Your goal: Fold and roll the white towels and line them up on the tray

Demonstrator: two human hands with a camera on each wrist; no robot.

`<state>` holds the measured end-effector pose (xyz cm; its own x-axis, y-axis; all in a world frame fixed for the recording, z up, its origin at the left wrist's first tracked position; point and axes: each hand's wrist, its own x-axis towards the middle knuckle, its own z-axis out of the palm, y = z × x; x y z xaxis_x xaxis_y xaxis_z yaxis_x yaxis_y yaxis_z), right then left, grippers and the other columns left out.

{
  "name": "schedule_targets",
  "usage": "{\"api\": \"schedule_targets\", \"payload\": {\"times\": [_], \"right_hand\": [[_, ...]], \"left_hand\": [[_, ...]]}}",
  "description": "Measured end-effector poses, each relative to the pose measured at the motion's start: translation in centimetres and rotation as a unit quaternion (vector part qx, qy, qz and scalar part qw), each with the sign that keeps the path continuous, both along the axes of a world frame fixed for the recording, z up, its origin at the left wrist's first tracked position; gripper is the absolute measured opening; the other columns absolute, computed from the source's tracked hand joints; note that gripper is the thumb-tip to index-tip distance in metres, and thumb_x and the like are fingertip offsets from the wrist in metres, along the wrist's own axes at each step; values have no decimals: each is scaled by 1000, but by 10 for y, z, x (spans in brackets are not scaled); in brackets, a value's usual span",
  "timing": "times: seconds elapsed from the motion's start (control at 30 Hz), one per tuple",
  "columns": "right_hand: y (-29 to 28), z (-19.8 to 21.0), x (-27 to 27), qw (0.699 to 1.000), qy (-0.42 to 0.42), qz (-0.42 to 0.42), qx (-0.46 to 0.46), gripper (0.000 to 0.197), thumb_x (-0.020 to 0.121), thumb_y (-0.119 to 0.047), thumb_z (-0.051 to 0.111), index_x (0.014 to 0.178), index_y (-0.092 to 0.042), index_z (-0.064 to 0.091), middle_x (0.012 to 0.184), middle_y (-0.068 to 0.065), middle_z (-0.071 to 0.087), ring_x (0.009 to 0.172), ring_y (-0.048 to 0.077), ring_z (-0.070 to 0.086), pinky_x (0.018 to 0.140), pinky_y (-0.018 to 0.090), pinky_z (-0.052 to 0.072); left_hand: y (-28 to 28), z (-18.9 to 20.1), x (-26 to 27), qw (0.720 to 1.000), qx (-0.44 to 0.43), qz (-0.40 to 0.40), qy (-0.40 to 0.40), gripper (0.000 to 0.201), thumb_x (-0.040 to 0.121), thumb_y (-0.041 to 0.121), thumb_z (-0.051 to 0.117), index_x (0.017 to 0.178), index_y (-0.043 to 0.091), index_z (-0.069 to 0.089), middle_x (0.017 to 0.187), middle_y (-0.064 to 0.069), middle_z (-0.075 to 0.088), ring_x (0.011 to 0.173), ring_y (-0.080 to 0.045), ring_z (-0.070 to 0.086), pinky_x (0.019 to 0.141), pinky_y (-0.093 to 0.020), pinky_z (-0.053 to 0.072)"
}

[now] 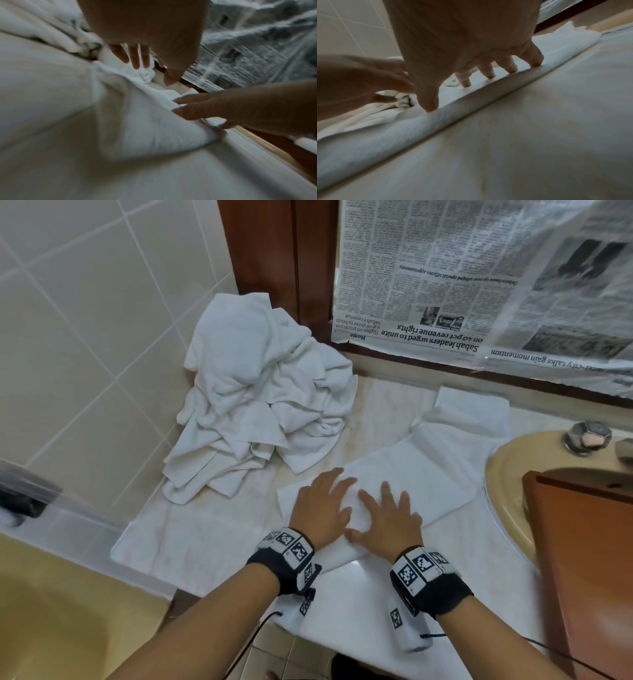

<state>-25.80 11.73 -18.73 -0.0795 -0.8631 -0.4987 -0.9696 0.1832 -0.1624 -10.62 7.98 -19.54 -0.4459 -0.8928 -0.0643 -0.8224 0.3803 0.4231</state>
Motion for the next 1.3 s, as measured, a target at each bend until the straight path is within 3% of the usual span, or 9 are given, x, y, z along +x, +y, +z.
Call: {"api": "schedule_targets", "payload": {"times": [0.17, 0.33, 0.47, 0.57, 0.67, 0.77, 0.9, 1.1, 1.3], "right_hand": [[6, 3, -8, 995, -27, 69, -69, 68, 89, -59, 49, 147, -33, 27, 160, -6, 11, 142, 24, 16, 108, 41, 29], [-13, -14, -37, 985, 0, 169, -32, 66, 94, -65, 27, 149, -47, -5, 158, -9, -23, 147, 22, -17, 117, 46, 2], [-29, -15, -73, 976, 27, 216, -2, 78, 75, -82, 5, 145, -52, -15, 148, -16, -37, 145, 18, -24, 117, 46, -3], [-37, -16, -92, 984, 43, 174, 7, 85, 66, -84, -4, 144, -52, -19, 145, -16, -40, 144, 19, -25, 117, 49, -4], [-46, -15, -92, 991, 32, 131, 18, 79, 78, -82, 13, 145, -51, -17, 151, -15, -35, 145, 19, -25, 117, 50, -5], [-44, -10, -76, 998, 1, 56, 7, 66, 96, -58, 32, 149, -49, -7, 157, -12, -25, 146, 21, -20, 117, 50, -3], [-21, 1, -29, 998, -13, -24, -65, 59, 97, -31, 38, 151, -28, 15, 162, 5, -6, 148, 29, -7, 119, 48, 6], [25, -9, 38, 999, -22, -22, 13, 76, 92, -68, 29, 152, -37, -5, 158, 0, -26, 146, 31, -19, 116, 52, 0], [33, -14, 20, 999, -30, -10, 10, 80, 91, -65, 42, 149, -47, -9, 155, -12, -30, 145, 20, -24, 117, 47, -5]], "left_hand": [[-6, -24, 3, 982, 76, -49, -165, 63, 100, 56, 21, 153, 36, -6, 158, 9, -25, 148, -16, -17, 118, -43, 4], [-2, -32, 21, 977, 88, -37, -189, 71, 87, 71, -1, 149, 42, -17, 153, 15, -34, 145, -13, -24, 118, -44, -2], [-2, -28, 27, 976, 102, -37, -190, 84, 71, 77, -14, 148, 43, -18, 152, 17, -35, 144, -12, -27, 118, -43, -5], [-2, -26, 29, 975, 116, -35, -185, 82, 73, 74, -10, 148, 43, -17, 152, 18, -35, 143, -11, -28, 118, -43, -6], [-4, -26, 32, 974, 125, -44, -185, 76, 82, 74, 3, 148, 43, -17, 152, 18, -35, 142, -10, -29, 118, -42, -6], [-5, -25, 42, 971, 129, -65, -190, 69, 94, 67, 18, 149, 43, -17, 151, 17, -36, 142, -10, -29, 117, -42, -6], [-7, -25, 63, 967, 133, -110, -189, 83, 75, 78, 7, 148, 45, -15, 145, 19, -41, 141, -7, -28, 117, -42, -1], [-7, -18, 90, 965, 126, -142, -180, 83, 80, 75, 18, 151, 42, -9, 150, 15, -35, 146, -11, -19, 119, -41, 5], [-3, -18, 127, 947, 123, -229, -190, 73, 94, 63, 33, 151, 42, -9, 145, 12, -39, 144, -14, -25, 119, -42, 0]]}}
